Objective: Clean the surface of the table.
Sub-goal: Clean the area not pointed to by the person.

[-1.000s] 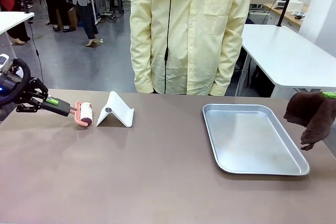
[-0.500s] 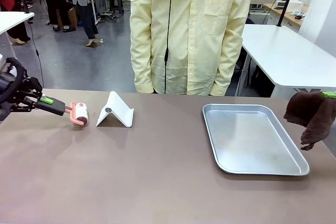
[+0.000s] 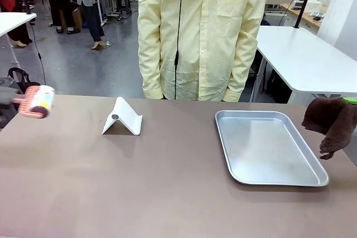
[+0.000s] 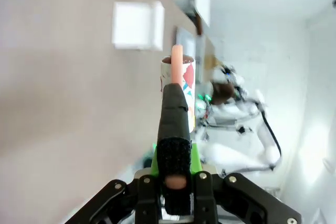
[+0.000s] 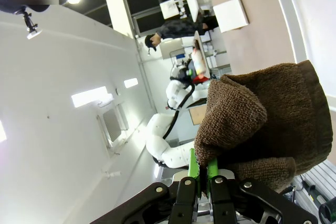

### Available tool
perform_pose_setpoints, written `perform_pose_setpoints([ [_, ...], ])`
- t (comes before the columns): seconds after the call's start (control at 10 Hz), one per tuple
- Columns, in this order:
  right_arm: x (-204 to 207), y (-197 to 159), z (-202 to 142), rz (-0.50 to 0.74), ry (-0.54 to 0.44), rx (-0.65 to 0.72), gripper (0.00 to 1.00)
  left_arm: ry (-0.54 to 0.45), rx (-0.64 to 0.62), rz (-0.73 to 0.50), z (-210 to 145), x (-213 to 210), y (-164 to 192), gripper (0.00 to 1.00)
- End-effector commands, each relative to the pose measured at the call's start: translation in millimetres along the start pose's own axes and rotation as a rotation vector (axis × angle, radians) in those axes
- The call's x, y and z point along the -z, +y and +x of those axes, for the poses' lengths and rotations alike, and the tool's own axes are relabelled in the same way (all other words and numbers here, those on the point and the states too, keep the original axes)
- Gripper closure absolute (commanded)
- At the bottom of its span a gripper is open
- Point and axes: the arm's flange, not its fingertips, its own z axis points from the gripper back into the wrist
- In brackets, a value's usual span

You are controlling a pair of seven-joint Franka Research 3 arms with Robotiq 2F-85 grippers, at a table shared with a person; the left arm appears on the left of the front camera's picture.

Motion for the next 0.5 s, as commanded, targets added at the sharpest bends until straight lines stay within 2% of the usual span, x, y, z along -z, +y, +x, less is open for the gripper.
perform_pose_setpoints([
  [0.0,-1.6,4.3,0.6,0.021,0.007,-0.021,0.94,0.095,-0.001,-0.085,-38.9,-27.7,18.3,0.78],
  [0.3,-1.6,4.3,0.6,0.021,0.007,-0.021,0.94,0.137,0.071,-0.127,-109.1,-52.8,37.6,0.78],
  [0.4,-1.6,4.3,0.6,0.021,0.007,-0.021,0.94,0.045,0.06,-0.1,-113.8,-53.7,43.7,0.78],
])
